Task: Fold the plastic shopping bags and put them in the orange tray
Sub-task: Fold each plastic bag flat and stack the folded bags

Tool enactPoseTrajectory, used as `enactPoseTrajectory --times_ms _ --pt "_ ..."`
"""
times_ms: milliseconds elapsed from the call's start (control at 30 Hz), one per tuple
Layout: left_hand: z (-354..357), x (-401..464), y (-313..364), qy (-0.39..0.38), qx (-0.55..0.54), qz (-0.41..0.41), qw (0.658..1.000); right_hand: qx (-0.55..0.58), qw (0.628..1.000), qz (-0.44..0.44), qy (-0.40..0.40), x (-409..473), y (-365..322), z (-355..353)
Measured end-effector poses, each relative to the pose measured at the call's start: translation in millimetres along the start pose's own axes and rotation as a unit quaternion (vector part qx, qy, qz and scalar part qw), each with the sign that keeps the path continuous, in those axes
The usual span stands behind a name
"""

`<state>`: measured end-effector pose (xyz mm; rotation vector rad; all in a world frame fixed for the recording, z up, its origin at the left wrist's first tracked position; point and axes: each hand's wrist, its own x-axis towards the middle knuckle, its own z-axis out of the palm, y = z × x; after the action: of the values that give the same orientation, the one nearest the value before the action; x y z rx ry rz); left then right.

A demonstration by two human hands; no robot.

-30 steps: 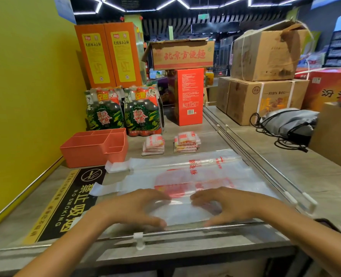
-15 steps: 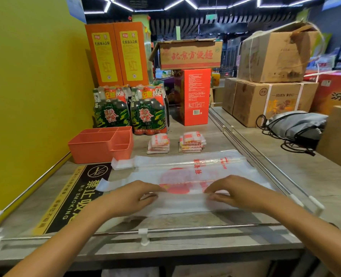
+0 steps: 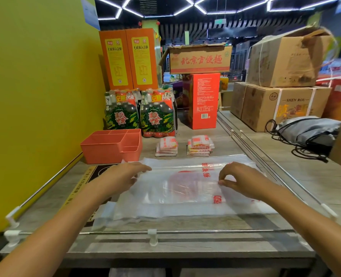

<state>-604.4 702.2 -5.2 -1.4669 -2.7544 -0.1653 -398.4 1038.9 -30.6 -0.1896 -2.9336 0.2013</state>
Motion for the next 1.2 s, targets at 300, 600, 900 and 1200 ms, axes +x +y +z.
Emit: enactPoseTrajectory --times_ms 300,600,900,1200 --pt "4 -1 18 -0.026 0.098 0.003 0.995 -0.088 0.989 -0.104 0.064 9 -9 42" --pt "39 -21 91 -0.091 0.052 0.103 0.989 0.035 0.983 -0.152 -0.101 -1 -83 46" --pt "42 -9 76 -0.072 0.057 0.048 0.995 0.025 0.985 -0.134 -0.109 7 -91 39" --pt "53 9 57 0.121 0.078 0.118 0.982 -0.047 0.991 -0.122 -0.014 21 -96 39"
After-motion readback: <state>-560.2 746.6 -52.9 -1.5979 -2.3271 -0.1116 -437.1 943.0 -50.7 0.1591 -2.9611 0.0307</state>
